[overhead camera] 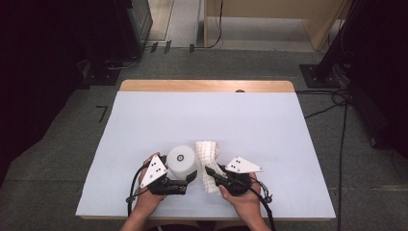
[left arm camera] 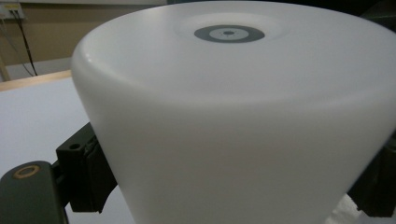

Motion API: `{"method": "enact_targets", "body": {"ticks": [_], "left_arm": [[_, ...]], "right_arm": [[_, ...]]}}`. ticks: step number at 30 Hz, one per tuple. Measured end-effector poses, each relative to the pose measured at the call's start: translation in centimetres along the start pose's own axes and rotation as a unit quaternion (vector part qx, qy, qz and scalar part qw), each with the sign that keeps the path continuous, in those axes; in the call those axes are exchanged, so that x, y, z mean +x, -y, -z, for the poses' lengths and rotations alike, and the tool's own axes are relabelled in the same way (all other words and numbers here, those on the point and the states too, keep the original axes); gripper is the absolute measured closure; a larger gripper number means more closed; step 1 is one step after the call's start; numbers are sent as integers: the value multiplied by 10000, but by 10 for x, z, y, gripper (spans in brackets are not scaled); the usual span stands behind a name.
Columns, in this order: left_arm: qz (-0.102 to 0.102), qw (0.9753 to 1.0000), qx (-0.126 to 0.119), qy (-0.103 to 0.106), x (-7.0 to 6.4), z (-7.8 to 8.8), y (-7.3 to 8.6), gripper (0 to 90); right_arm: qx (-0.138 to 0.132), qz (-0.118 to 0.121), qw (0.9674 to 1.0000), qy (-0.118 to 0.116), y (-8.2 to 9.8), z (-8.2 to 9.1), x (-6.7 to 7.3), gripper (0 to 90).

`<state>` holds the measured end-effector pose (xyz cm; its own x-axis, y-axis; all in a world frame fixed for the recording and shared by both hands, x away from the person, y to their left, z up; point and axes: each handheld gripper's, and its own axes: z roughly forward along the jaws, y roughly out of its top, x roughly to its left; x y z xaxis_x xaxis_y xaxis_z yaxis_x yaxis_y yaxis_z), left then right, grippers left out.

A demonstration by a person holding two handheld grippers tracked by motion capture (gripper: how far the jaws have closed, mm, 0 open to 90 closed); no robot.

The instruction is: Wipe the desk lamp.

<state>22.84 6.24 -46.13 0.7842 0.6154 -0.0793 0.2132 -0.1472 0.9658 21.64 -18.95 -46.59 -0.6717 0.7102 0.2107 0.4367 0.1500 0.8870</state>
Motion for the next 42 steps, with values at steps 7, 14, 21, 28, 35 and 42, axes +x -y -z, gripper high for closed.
{"method": "enact_targets", "body": {"ticks": [7,14,21,28,35,42], "left_arm": [[-27,9999,130,28,-2,-6,4,84],[-50,9999,124,-21,-2,-5,3,85],[-48,9999,86,48,-1,-4,2,85],[-137,9997,195,88,-2,-8,6,85],[-260,9991,341,50,2,-14,14,85],[-260,9992,303,31,6,-14,23,83]], "right_arm": [[-316,6,9994,-118,-10,10,7,727],[-418,140,9990,-75,-13,14,13,728],[41,-31,10000,-38,-2,0,6,729],[-666,156,9975,-195,-23,24,14,729],[-107,-47,9999,-18,-5,7,-3,728],[-190,-240,9994,139,-5,10,-13,728]]}}
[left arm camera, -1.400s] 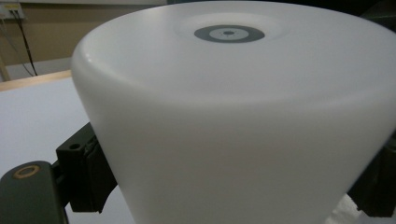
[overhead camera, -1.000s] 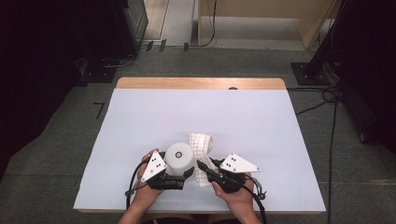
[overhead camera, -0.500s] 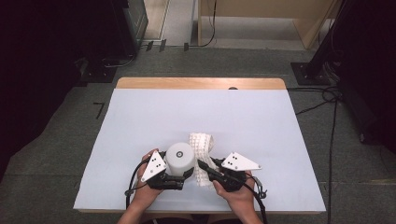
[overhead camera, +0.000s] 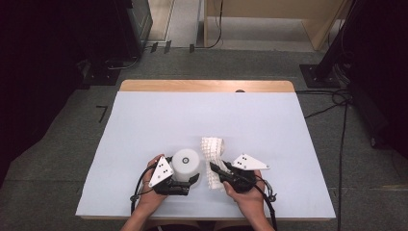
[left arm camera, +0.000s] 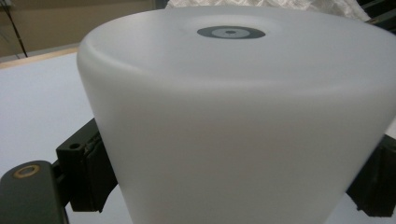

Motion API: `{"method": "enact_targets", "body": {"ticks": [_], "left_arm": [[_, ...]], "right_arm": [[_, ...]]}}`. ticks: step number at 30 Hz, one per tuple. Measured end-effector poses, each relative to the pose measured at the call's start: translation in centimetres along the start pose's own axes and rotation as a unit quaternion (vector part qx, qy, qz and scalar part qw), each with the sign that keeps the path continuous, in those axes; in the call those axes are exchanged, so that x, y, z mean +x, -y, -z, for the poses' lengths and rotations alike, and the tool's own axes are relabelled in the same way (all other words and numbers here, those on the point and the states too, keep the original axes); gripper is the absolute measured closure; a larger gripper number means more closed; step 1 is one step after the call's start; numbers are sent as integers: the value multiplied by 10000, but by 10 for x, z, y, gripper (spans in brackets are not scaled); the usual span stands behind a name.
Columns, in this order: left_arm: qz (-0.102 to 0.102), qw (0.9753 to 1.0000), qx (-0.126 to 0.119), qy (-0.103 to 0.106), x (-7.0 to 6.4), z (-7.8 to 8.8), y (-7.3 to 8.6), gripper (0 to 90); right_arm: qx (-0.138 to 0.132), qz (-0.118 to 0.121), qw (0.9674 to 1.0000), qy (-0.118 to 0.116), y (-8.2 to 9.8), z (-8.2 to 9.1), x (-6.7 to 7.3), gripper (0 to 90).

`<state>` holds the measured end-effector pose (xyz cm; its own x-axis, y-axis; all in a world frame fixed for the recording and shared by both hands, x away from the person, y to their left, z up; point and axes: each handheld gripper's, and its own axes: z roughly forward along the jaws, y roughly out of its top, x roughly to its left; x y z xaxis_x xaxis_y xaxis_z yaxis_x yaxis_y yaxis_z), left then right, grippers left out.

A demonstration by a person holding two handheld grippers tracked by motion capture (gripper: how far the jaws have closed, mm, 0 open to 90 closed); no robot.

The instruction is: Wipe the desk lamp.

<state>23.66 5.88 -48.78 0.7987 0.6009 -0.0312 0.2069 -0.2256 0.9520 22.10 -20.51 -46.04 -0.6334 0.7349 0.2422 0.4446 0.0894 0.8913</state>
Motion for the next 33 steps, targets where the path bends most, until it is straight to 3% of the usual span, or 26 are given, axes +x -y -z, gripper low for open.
{"method": "enact_targets", "body": {"ticks": [3,5,8,11,13,14,17,20,22,24,26,29,33], "left_arm": [[111,9998,3,-159,-4,2,-1,60],[301,9994,-145,-110,-7,5,-3,0],[605,9968,-97,-522,-16,3,-6,0],[629,9918,168,-1097,-27,-5,-5,0],[664,9864,293,-1476,-34,-9,-5,0],[675,9850,304,-1559,-36,-10,-6,0],[513,9848,302,-1633,-40,-10,-8,77],[460,9882,308,-1430,-36,-7,-8,81],[451,9941,196,-971,-26,-3,-7,81],[556,9967,30,-582,-17,2,-8,81],[641,9975,-200,-240,-6,9,-10,82],[600,9973,-401,136,1,18,-16,82],[626,9968,-438,239,1,19,-18,82]], "right_arm": [[18,21,10000,38,1,0,-3,727],[26,14,10000,56,2,0,-4,727],[39,13,10000,58,3,-1,-4,727],[41,31,10000,69,3,-1,-4,727],[48,29,10000,75,3,-1,-4,727],[41,28,10000,81,3,-1,-4,727],[57,37,9999,78,3,-1,-4,727],[55,55,9999,69,3,-1,-3,727],[41,46,10000,55,2,0,-2,727],[-14,-31,10000,-46,0,1,0,727],[-46,40,10000,-77,-3,3,4,727],[-42,117,9998,-181,-5,2,11,727],[150,248,9993,-222,1,-5,18,727]]}}
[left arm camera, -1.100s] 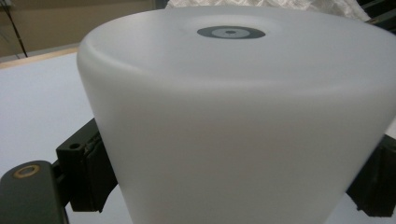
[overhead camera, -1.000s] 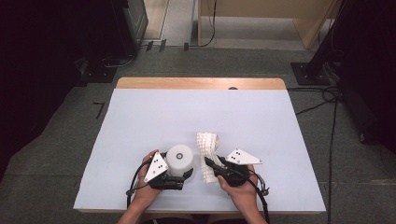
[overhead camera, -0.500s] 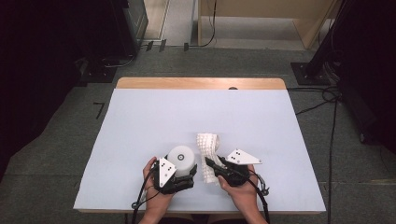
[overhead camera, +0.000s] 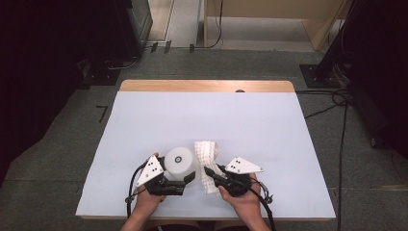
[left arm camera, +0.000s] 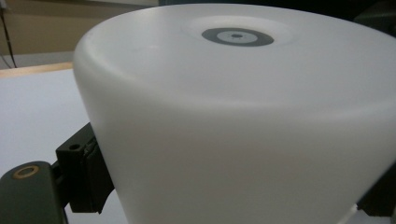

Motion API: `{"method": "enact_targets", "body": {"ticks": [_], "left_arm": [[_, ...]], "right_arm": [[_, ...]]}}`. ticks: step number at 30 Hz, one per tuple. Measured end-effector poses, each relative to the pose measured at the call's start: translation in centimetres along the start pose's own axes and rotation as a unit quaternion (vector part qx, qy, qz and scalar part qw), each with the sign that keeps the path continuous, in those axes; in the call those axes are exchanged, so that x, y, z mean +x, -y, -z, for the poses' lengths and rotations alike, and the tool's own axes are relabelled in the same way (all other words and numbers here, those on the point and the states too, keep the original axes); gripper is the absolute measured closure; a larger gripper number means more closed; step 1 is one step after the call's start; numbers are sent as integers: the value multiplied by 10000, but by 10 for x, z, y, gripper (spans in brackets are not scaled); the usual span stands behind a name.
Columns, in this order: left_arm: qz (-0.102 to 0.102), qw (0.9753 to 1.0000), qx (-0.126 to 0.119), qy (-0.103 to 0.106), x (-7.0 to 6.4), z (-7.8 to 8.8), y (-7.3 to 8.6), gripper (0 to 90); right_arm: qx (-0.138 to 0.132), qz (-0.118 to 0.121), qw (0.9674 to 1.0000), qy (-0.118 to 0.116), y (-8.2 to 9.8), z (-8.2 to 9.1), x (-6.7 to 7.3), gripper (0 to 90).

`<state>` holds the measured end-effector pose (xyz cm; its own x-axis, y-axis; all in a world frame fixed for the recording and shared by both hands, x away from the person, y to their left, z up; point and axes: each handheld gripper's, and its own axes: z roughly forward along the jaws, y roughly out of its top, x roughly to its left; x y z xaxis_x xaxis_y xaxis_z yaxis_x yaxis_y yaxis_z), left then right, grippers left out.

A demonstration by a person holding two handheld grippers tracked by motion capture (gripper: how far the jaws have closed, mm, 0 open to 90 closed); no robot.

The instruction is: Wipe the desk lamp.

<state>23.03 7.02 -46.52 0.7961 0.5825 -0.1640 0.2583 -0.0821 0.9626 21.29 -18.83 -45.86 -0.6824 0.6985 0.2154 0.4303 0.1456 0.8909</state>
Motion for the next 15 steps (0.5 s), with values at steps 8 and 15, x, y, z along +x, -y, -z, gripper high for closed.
{"method": "enact_targets", "body": {"ticks": [8,15], "left_arm": [[-325,9990,293,-53,-9,-10,5,83],[-386,9987,270,-174,-9,-9,4,83]], "right_arm": [[-527,92,9985,-102,-16,18,12,728],[-344,54,9994,-65,-11,12,10,728]]}}
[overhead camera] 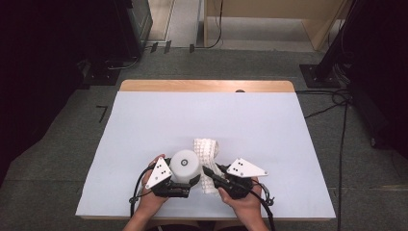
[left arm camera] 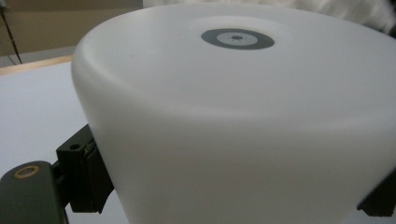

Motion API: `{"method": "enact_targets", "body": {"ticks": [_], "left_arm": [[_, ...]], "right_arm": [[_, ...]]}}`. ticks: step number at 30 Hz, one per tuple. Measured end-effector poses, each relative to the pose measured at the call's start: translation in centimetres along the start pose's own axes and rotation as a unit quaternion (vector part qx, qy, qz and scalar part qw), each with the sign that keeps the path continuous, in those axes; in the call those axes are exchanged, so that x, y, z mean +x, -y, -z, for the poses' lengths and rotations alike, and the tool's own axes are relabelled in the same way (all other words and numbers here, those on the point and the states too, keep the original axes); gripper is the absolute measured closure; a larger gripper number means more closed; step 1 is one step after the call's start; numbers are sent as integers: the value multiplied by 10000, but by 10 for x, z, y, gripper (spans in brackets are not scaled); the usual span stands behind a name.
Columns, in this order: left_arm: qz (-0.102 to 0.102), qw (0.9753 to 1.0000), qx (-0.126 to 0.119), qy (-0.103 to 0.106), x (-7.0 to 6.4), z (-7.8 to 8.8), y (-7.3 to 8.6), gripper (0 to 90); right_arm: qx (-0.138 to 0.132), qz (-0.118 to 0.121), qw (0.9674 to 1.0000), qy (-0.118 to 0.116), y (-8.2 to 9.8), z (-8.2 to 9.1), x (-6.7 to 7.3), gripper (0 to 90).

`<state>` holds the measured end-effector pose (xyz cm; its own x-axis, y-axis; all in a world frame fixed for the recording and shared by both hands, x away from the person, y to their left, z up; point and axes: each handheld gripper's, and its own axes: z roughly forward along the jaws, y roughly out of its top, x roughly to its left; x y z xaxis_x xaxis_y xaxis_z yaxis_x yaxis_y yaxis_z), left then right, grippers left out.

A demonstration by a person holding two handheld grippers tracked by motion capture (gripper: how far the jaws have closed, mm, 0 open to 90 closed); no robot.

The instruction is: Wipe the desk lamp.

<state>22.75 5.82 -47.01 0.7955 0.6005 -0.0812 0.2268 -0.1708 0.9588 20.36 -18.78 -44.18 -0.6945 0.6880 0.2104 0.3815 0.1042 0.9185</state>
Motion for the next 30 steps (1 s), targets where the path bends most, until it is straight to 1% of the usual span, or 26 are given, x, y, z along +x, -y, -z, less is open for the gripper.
{"method": "enact_targets", "body": {"ticks": [2,4,6,7,10,12,14,16,19,21,23,24,25,26,27,28,29,30], "left_arm": [[-1,10000,0,-41,1,1,0,83],[10,10000,-18,-37,2,0,1,83],[-25,10000,3,-36,2,-1,2,83],[-23,10000,-3,-15,2,-2,2,83],[-51,10000,19,1,3,-3,3,83],[-50,10000,38,-42,3,-6,4,83],[-65,9999,75,-73,4,-9,6,82],[-125,9998,122,-110,5,-11,8,82],[-209,9992,229,-241,7,-15,12,82],[-167,9995,171,-187,8,-15,13,82],[-165,9995,175,-192,9,-15,14,81],[-104,9995,163,-241,8,-15,14,80],[-53,9993,204,-298,6,-14,13,75],[2,9989,281,-377,5,-14,12,49],[80,9982,360,-473,2,-14,11,0],[127,9972,377,-631,0,-13,10,0],[217,9961,341,-786,-4,-13,9,0],[298,9939,366,-1001,-9,-14,8,0]], "right_arm": [[350,-91,9993,50,9,-10,-5,727],[529,-134,9985,61,16,-16,-9,728],[632,-184,9978,78,19,-19,-11,727],[601,-187,9980,73,19,-19,-11,728],[292,-185,9994,-3,9,-9,-7,727],[13,-189,9998,-84,2,-2,-5,727],[-151,-155,9997,-58,-3,3,-2,727],[-118,-120,9999,-3,-3,2,-1,727],[-38,-192,9998,64,2,0,-6,727],[-23,-250,9996,124,4,0,-10,727],[-21,-268,9995,166,5,0,-13,727],[-24,-274,9994,186,5,0,-15,727],[-16,-269,9994,197,6,0,-16,727],[-21,-266,9994,224,6,0,-18,726],[-12,-307,9992,251,7,0,-19,726],[-1,-326,9991,270,8,0,-21,726],[16,-355,9989,290,9,-1,-23,726],[38,-348,9989,310,10,-1,-24,726]]}}
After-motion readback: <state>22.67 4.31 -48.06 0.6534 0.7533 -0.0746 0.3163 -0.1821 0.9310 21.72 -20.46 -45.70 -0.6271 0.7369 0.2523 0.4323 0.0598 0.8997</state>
